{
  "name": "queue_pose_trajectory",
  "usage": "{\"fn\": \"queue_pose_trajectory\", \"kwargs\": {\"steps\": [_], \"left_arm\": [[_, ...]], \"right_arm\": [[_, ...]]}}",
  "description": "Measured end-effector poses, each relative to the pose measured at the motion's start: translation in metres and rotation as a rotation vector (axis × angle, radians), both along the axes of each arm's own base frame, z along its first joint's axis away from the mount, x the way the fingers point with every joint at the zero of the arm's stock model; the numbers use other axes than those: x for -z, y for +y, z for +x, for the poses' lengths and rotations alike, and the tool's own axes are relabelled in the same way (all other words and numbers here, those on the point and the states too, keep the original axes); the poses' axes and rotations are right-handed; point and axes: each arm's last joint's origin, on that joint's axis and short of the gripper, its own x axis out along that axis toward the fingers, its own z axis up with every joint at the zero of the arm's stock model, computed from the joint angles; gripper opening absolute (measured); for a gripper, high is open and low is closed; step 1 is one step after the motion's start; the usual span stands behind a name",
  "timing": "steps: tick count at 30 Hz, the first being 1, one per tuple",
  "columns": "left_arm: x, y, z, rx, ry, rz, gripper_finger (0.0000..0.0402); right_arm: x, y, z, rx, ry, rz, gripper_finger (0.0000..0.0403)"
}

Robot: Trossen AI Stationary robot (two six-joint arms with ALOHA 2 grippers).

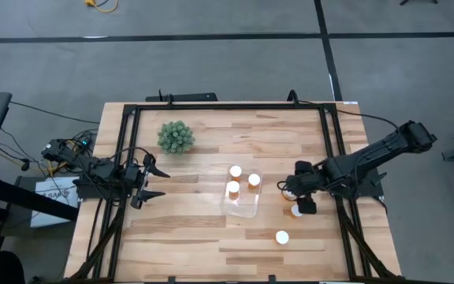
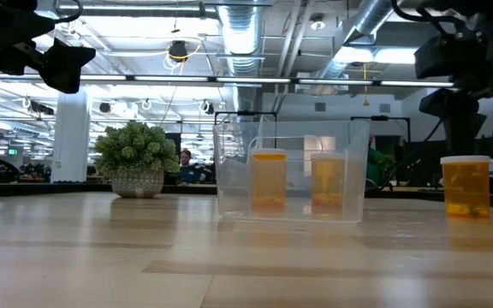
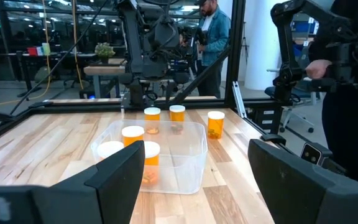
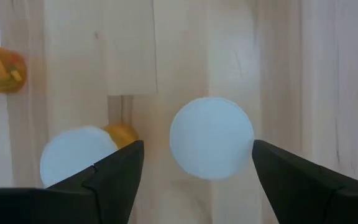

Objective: Pick and place pill bottles into a basket
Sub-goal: Put the orange medicine bottle into the transparent bin

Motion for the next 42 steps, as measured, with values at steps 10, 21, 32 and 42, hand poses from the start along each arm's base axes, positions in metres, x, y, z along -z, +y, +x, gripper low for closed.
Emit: {"fn": "queue_pose_trajectory", "kwargs": {"steps": [10, 21, 32, 42], "left_arm": [[0.000, 0.000, 0.000, 0.000, 0.000, 0.000, 0.0277], [0.000, 0.000, 0.000, 0.000, 0.000, 0.000, 0.0277], [0.000, 0.000, 0.000, 0.000, 0.000, 0.000, 0.0277], [0.000, 0.000, 0.000, 0.000, 0.000, 0.000, 0.0277]], "right_arm": [[0.014, 0.004, 0.012, -0.021, 0.033, -0.018, 0.0296], [0.022, 0.006, 0.018, -0.040, 0.046, -0.028, 0.0216], [0.019, 0.009, 0.024, -0.041, -0.020, -0.004, 0.0193], [-0.024, 0.016, 0.044, -0.109, -0.125, 0.025, 0.0190]]}}
